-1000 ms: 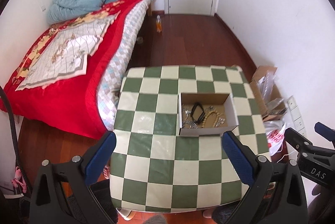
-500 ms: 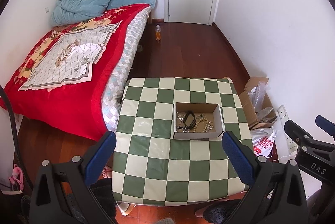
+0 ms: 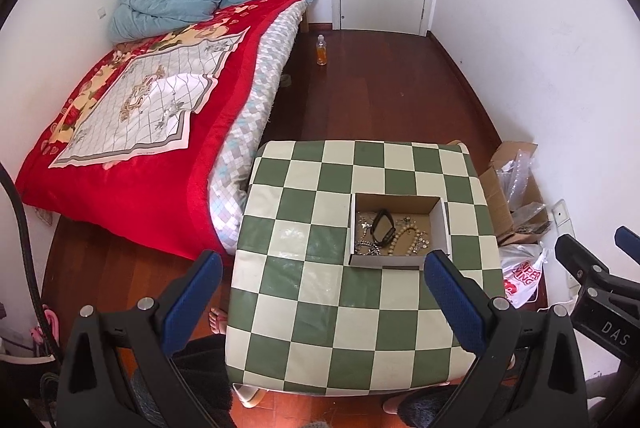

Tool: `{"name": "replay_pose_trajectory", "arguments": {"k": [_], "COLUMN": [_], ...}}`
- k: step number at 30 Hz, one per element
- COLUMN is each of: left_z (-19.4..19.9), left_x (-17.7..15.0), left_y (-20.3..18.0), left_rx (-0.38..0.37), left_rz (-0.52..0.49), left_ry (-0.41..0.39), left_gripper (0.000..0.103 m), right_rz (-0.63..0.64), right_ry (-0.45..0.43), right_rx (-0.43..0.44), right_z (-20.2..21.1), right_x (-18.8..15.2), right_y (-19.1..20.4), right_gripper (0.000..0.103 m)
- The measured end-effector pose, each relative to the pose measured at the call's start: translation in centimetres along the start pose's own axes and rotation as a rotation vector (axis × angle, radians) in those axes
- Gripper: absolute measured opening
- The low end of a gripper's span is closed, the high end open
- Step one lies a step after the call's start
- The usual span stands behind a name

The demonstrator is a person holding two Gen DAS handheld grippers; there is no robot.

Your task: Organize jewelry

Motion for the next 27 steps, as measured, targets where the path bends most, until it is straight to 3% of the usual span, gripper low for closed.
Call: {"name": "replay_pose_trajectory", "arguments": {"k": [27], "left_z": [-0.49], "left_x": [0.16], "left_y": [0.28], "left_rx": [0.01], "left_rz": [-0.002], "left_ry": [-0.012], "left_gripper": [0.103], "right_rz": [0.012], "right_ry": [0.011], "right_rx": [0.025], "right_z": [-0.57], "right_x": [0.02], "right_y": [0.67], "right_gripper": [0.103]}}
Point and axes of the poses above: each gripper's, at about its wrist camera, not at the fingertips, and z roughly against the way its jaws point, y to its left, x to its top, the point moved 7 cm from there along -z, roughly the way its jaws point, and after that the axes turned 4 degrees about x, right-handed, at the moved point
